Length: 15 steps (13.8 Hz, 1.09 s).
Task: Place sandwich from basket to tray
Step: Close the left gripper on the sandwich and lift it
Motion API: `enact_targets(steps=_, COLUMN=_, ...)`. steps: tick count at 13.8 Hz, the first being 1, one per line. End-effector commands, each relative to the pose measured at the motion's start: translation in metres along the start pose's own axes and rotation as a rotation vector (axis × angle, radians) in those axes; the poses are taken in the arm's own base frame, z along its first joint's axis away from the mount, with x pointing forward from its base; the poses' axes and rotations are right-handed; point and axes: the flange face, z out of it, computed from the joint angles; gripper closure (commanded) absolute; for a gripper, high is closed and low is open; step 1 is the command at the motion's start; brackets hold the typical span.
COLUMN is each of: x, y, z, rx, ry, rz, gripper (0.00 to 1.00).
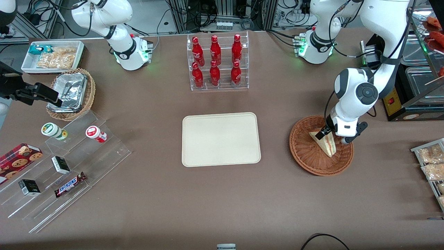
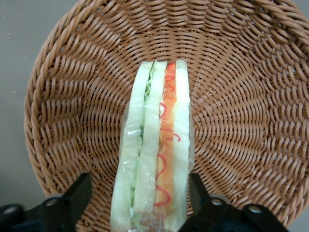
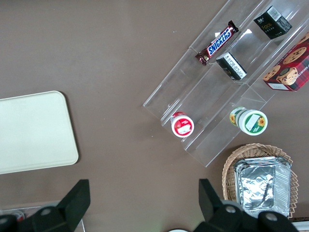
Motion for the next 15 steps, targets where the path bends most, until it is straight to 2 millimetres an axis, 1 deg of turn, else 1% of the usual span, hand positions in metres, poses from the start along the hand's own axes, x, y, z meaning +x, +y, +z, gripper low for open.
enact_targets(steps=1, x=0.006, y=0.01, z=-0.007, rx=-0.019, ry=0.014, rz=-0.012, gripper=0.91)
enact_targets(steps=2, x=0.008, y=0.013, z=-0.012, rx=-0.018, ry=0.014, rz=-0.011, gripper=0.92)
enact_targets(steps=4, x=0.015, y=0.023, z=-0.031, rx=0.007, ry=-0.005, rz=0.011, gripper=0.94)
enact_targets(steps=5, x=0.019, y=0.03, z=-0.043, rx=0.04, ry=-0.033, rz=0.057, gripper=0.94)
enact_targets(steps=6, x=0.016, y=0.041, z=-0.057, rx=0.078, ry=-0.071, rz=0.144, gripper=0.94)
enact_targets(steps=7, x=0.008, y=0.053, z=-0.069, rx=0.11, ry=-0.107, rz=0.223, gripper=0.94)
enact_targets(steps=8, x=0.003, y=0.059, z=-0.075, rx=0.132, ry=-0.129, rz=0.263, gripper=0.94)
enact_targets(steps=10, x=-0.023, y=0.076, z=-0.081, rx=0.149, ry=-0.138, rz=0.331, gripper=0.94)
enact_targets(steps=12, x=-0.056, y=0.101, z=-0.073, rx=0.157, ry=-0.139, rz=0.403, gripper=0.95)
enact_targets(steps=15, x=-0.103, y=0.157, z=-0.067, rx=0.152, ry=-0.135, rz=0.502, gripper=0.94)
